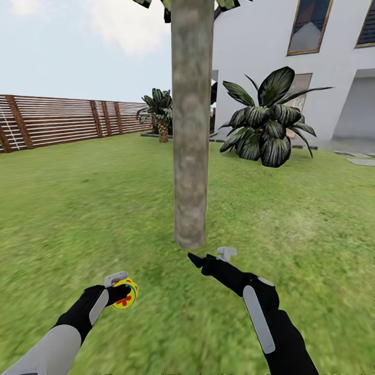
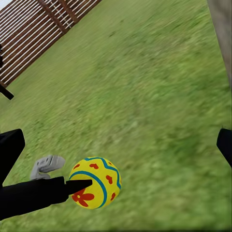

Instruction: Take the three Easter eggs out of the wicker basket on the lawn in the garden, then place them on the lawn next to a single tree (choose any tree) so that all three eggs are next to the same tree and none are left in the basket.

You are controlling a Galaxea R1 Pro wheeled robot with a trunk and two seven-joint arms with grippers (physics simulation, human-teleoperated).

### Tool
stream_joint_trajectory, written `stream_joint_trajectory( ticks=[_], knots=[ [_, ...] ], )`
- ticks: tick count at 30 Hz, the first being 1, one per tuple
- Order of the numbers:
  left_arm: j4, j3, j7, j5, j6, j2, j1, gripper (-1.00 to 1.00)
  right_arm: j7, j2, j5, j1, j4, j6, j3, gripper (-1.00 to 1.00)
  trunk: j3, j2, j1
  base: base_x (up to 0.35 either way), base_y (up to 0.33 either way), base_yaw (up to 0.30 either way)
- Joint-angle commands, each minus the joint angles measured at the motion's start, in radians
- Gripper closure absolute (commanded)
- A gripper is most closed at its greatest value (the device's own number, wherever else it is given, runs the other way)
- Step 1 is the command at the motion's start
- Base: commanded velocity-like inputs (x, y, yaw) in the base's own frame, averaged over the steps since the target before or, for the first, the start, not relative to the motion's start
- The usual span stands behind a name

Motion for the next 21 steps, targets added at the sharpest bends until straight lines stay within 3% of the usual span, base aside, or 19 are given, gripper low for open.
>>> stream_joint_trajectory(
  ticks=[1,10,21],
  knots=[
    [-0.002,0.001,0.006,0.010,0.006,0.000,0.000,1.00,0.001,0.000,-0.004,-0.001,-0.001,0.006,-0.001,-1.00,-0.005,-0.001,0.000,0.000,0.000,0.000],
    [-0.002,0.001,0.006,0.011,0.006,0.000,0.000,1.00,0.001,0.002,-0.004,-0.001,0.000,0.006,0.000,-1.00,-0.038,-0.003,0.004,0.000,0.000,-0.018],
    [-0.005,0.001,0.006,0.011,0.004,0.000,0.000,1.00,0.001,0.002,-0.004,-0.001,0.000,0.005,0.000,-1.00,-0.060,-0.005,0.008,0.000,0.000,-0.190]
  ],
)
